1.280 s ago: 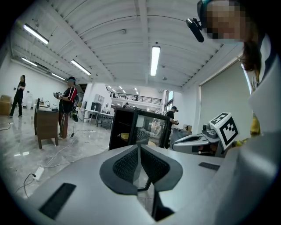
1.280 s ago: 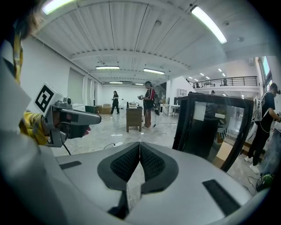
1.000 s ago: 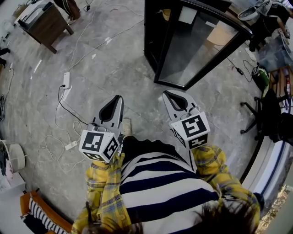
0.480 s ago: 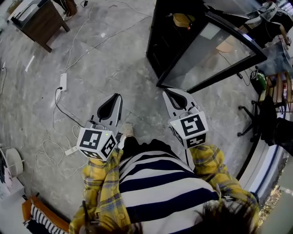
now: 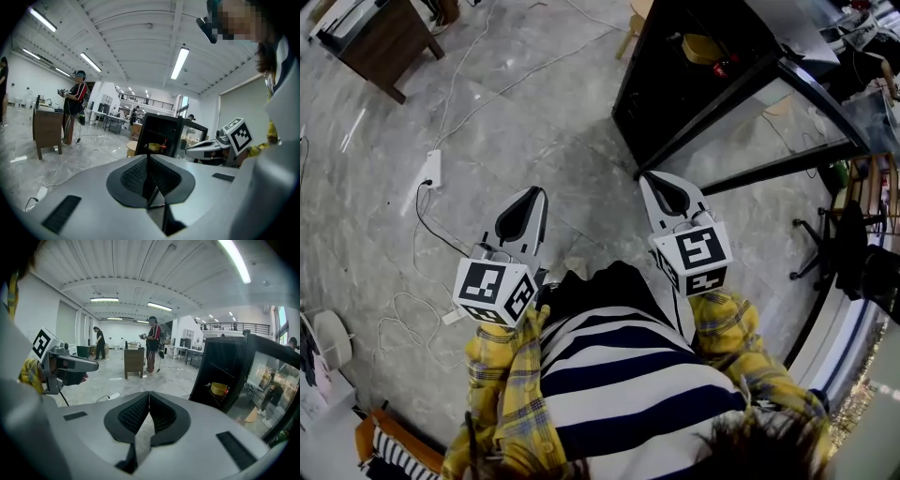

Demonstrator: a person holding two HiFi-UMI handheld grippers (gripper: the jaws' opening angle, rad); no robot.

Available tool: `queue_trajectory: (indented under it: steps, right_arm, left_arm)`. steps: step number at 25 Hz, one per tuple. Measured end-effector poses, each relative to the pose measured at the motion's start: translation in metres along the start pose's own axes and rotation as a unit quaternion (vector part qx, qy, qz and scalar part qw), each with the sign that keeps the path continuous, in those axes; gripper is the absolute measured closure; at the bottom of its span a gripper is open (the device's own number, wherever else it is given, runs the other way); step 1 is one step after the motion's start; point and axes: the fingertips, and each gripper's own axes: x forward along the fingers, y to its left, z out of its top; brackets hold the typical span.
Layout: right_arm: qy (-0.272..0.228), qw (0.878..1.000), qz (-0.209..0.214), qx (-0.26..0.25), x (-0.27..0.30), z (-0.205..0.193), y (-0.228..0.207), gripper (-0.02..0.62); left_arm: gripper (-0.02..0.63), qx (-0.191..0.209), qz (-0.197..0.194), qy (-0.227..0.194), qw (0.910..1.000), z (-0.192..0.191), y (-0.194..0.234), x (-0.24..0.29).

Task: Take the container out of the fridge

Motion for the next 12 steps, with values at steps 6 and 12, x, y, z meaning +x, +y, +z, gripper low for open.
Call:
queue_trajectory:
  steps: [6, 12]
  right_arm:
    - [0.01, 1.0, -0.018, 0.003, 0.02, 0.006, 0.002, 0.568]
    - [0.019, 0.999, -0.038, 0.006, 0.038, 0.007, -0.016, 0.568]
  left_arm:
    - [0.575, 0.014, -0.007, 0.008, 0.9998, 0.006, 0.038, 0.009]
    - [0.575, 0.004, -0.016, 0.004, 0.9999, 0.01, 0.049, 0.031]
